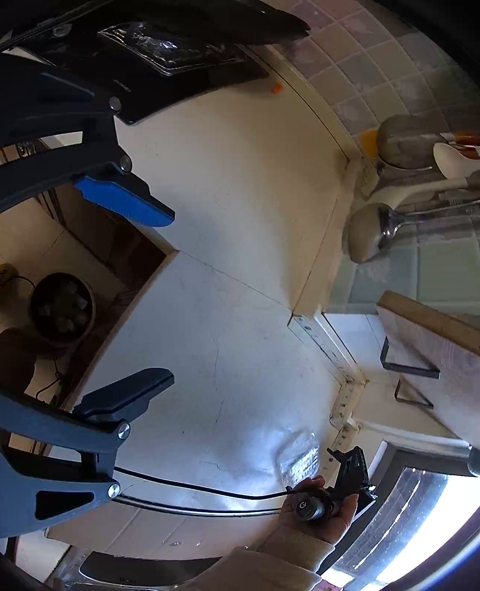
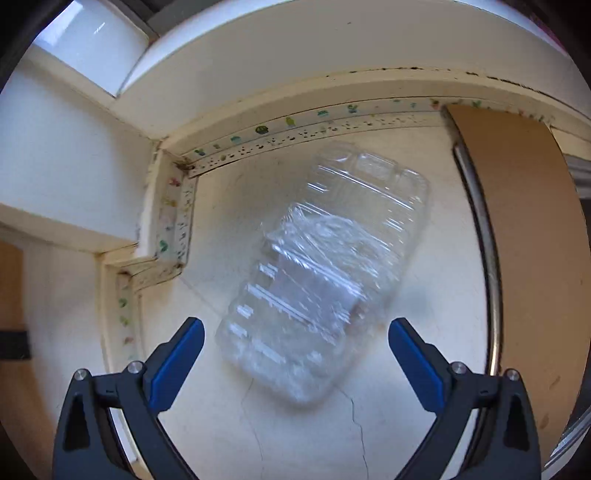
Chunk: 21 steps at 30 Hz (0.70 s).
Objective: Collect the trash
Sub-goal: 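Grasp the clear plastic bottle on the counter with the right tool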
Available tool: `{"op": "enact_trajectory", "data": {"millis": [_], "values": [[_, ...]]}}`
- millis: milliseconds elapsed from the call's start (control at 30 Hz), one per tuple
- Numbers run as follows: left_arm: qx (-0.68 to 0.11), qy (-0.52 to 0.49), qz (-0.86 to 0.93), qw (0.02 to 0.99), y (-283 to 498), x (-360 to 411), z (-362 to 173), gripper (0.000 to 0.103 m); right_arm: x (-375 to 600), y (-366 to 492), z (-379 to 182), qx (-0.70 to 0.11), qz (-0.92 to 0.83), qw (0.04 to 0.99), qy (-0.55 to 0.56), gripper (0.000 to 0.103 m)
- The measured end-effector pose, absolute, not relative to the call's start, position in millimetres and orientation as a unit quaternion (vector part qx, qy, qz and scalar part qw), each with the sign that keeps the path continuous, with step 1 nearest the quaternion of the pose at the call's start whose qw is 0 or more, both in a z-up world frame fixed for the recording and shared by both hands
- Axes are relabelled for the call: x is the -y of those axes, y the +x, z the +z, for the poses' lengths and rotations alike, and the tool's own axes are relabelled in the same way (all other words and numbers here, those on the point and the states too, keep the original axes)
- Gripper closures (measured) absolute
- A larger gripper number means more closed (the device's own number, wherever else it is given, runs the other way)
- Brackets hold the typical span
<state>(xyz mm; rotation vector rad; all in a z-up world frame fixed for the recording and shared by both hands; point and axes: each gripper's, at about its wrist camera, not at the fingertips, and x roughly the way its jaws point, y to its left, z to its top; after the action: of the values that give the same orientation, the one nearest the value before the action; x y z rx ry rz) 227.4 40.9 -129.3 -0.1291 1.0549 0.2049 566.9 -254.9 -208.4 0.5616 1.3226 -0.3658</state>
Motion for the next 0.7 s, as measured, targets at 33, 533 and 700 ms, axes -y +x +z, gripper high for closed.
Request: {"op": "enact_trajectory", "data": {"millis": [33,533,700], "values": [[-0.504,-0.065,0.103,0.855,227,-44,-131,0.026,252,572,-213,-0.604,-0.177,0.737,0.245,0.002],[-0.517,-0.081,0.124,0.843,245,-58,-136,0.026,230,591,-238,-0.625,-0.237,0.728,0.154,0.003],[-0.517,-0.071,0.102,0.847,252,-50,-135,0.026,230,571,-229,-0.613,-0.22,0.743,0.155,0.012]]}}
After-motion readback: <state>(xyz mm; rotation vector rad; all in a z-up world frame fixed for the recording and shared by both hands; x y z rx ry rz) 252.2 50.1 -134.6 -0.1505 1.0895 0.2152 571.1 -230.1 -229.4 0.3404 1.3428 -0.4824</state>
